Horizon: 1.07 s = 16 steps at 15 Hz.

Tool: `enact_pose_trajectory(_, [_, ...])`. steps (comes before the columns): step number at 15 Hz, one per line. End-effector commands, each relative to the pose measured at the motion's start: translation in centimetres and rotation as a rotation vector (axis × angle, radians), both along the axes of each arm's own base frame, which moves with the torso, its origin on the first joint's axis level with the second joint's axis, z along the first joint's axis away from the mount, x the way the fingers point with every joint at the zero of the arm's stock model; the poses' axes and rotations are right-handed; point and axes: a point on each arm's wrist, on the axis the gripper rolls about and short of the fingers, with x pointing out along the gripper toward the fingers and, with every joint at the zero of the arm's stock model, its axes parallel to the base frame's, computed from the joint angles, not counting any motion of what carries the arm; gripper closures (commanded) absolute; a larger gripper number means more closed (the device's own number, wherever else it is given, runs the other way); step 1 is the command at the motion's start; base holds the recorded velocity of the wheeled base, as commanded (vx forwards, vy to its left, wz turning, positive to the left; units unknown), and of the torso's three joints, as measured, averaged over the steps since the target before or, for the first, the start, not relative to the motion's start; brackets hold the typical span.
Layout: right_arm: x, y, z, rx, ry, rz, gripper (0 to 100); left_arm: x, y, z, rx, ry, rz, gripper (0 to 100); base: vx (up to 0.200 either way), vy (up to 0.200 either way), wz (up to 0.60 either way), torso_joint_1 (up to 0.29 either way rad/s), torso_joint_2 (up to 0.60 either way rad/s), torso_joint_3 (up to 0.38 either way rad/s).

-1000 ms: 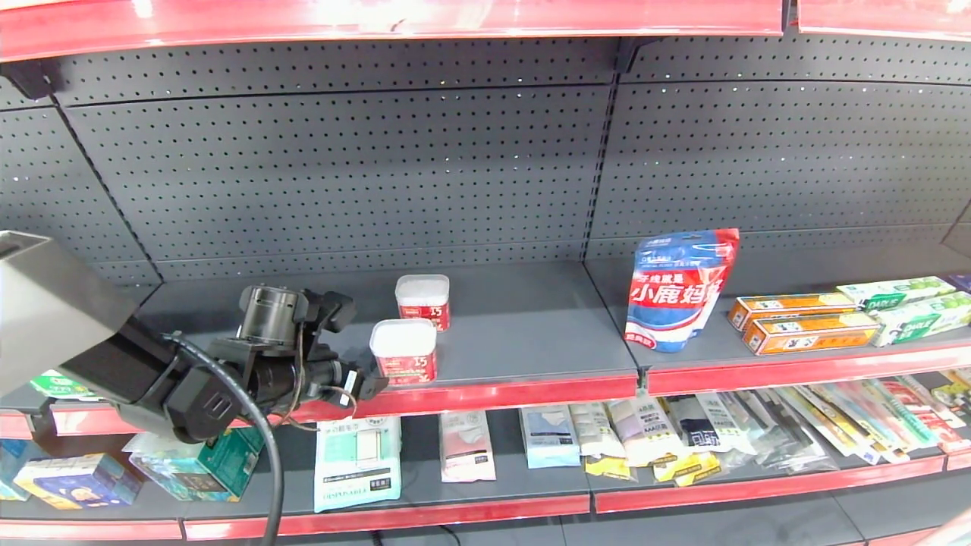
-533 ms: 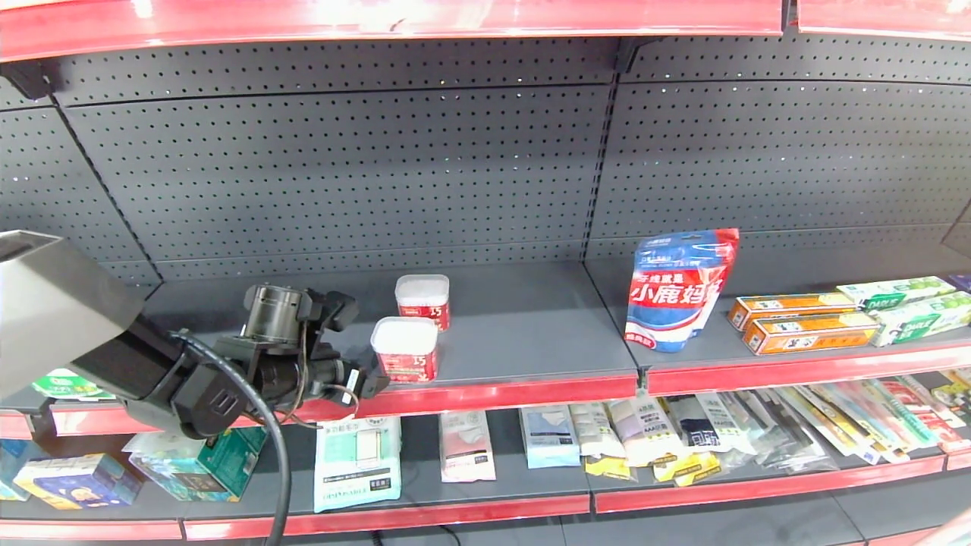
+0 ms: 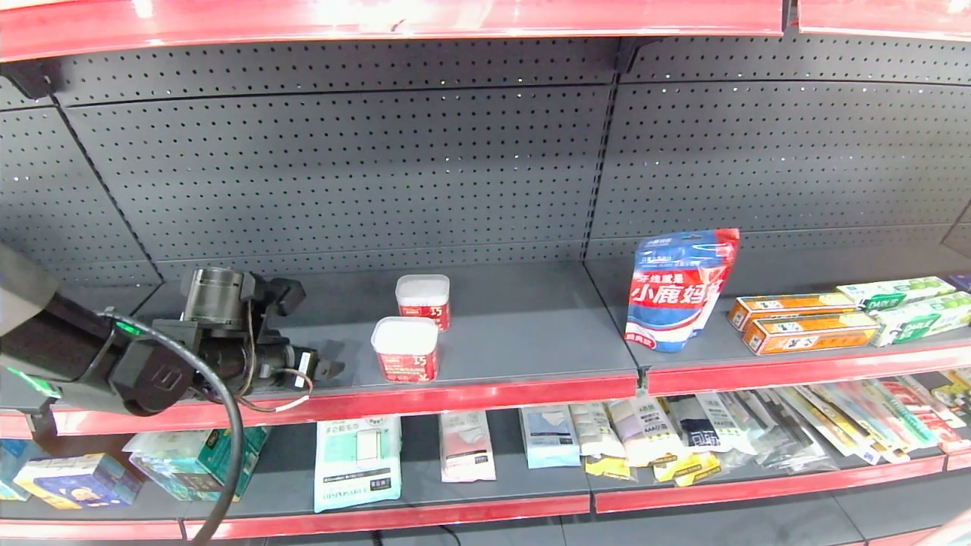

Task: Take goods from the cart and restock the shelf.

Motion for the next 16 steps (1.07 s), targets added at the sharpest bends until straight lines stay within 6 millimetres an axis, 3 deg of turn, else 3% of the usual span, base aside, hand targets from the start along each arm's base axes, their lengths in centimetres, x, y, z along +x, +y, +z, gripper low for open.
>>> enact_pose_trajectory(1, [0.0,0.0,0.0,0.001,0.000,0.000,0,1.0,0.1,-0.5,-0.020,-0.017,0.024,0,0.000,0.000,0.00,0.000,0.00,0.000])
enact_pose_trajectory(5, [0.0,0.0,0.0,0.001,0.000,0.001,0,3.4,-0.5,-1.2,-0.105,-0.065,0.087,0,0.000,0.000,0.00,0.000,0.00,0.000])
enact_pose_trajectory(16, [0.0,0.0,0.0,0.001,0.000,0.001,0,5.9,-1.3,-3.2,-0.167,-0.080,0.004,0,0.000,0.000,0.00,0.000,0.00,0.000])
